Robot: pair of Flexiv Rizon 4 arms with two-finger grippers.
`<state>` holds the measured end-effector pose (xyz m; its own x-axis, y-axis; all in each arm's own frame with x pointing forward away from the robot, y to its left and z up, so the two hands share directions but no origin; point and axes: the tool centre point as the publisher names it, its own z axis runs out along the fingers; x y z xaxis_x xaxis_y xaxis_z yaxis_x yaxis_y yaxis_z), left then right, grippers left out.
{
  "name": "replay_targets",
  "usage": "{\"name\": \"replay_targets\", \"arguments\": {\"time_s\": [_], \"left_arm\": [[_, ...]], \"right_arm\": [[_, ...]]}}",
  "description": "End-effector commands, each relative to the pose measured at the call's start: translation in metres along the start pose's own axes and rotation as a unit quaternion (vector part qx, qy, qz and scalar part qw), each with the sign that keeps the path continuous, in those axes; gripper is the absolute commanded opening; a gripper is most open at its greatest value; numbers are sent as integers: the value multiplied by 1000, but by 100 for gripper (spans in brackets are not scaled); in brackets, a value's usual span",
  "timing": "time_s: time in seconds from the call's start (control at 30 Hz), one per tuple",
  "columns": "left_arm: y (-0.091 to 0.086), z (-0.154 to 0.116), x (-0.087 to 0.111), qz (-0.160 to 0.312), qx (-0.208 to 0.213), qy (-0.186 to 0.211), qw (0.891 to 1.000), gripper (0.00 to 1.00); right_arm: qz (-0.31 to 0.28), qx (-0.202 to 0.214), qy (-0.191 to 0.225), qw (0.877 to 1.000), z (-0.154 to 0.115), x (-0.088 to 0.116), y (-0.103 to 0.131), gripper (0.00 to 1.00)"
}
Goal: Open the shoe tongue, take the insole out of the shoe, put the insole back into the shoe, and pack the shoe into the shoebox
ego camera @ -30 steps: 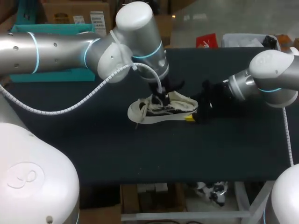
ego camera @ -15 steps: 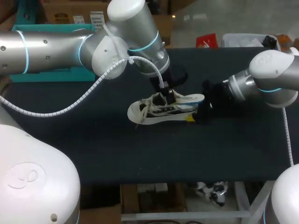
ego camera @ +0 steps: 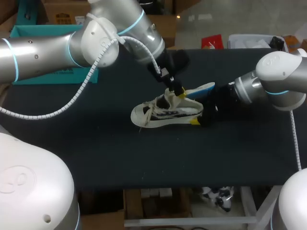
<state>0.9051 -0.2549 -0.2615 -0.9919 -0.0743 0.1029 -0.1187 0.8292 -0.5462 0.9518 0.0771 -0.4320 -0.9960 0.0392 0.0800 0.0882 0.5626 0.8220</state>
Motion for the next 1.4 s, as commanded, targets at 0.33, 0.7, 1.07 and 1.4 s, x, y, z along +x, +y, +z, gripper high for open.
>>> {"name": "replay_targets", "arguments": {"time_s": [0.33, 0.7, 1.07, 1.4], "left_arm": [[-31, -64, 29, 57, 104, 96, 988, 0], [-36, -91, 41, 76, 138, 131, 979, 0], [9, -125, 31, 2, 132, 108, 985, 0], [67, -149, 29, -58, 116, 72, 989, 0]], "right_arm": [[9, 23, -12, 1000, -23, 2, -1, 100], [36, 105, -19, 994, -72, 3, 15, 100], [11, 220, -14, 975, -85, -15, 75, 100], [8, 301, -5, 954, -52, -28, 102, 100]]}}
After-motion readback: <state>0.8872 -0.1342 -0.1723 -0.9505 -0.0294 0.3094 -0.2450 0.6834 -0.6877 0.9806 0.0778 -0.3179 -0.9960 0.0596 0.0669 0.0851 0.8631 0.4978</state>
